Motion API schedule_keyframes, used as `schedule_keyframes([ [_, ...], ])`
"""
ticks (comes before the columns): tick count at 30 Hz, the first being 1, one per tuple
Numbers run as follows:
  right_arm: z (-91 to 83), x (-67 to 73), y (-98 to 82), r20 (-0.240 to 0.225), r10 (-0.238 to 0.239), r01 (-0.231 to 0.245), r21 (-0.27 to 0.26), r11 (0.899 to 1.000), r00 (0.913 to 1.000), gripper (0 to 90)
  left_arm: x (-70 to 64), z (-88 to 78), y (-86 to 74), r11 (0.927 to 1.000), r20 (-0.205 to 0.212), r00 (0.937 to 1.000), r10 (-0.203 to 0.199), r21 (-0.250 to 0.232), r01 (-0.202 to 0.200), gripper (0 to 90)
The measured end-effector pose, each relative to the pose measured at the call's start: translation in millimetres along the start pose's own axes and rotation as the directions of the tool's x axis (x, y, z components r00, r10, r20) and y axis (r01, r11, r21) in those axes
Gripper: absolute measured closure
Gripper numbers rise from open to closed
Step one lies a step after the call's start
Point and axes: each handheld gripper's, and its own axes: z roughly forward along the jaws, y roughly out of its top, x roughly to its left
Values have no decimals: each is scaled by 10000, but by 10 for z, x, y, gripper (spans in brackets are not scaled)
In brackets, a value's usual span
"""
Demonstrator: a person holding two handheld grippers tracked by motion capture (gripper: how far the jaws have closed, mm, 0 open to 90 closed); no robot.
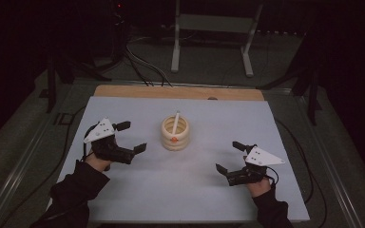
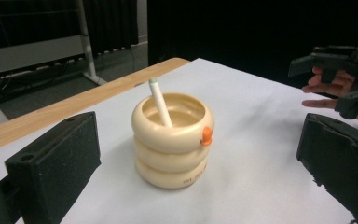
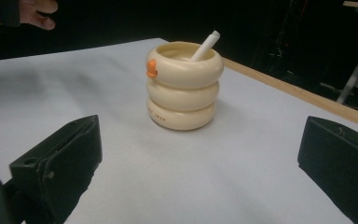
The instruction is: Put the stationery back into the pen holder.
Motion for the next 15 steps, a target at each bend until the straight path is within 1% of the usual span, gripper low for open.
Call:
schedule_keyframes([
  [6, -3, -5, 0, 22, 86, -86, 23, 10000, 10000, 0, -13, -71, -148, 9998, 37, 9999, -158, 149, 157, 2],
  [7, -4, -6, -1, 31, 106, -106, 23, 9999, 9999, 0, -17, -81, -179, 9996, 100, 9997, -242, 151, 240, 2],
  [10, -7, -8, -1, 23, 145, -145, 25, 9999, 9999, 0, -38, -107, -284, 9993, 88, 9995, -289, 249, 287, 2],
  [12, -9, -9, -1, 34, 87, -87, 10, 10000, 10000, 0, -47, -126, -356, 9989, 59, 9994, -332, 331, 330, 3],
  [13, -9, -10, -1, 22, 90, -90, 9, 10000, 10000, 0, -48, -134, -391, 9986, 68, 9991, -417, 339, 415, 2],
  [15, -6, -7, -2, 27, 104, -104, 32, 9999, 9999, 0, -46, -156, -456, 9980, -33, 9989, -466, 428, 467, 2],
])
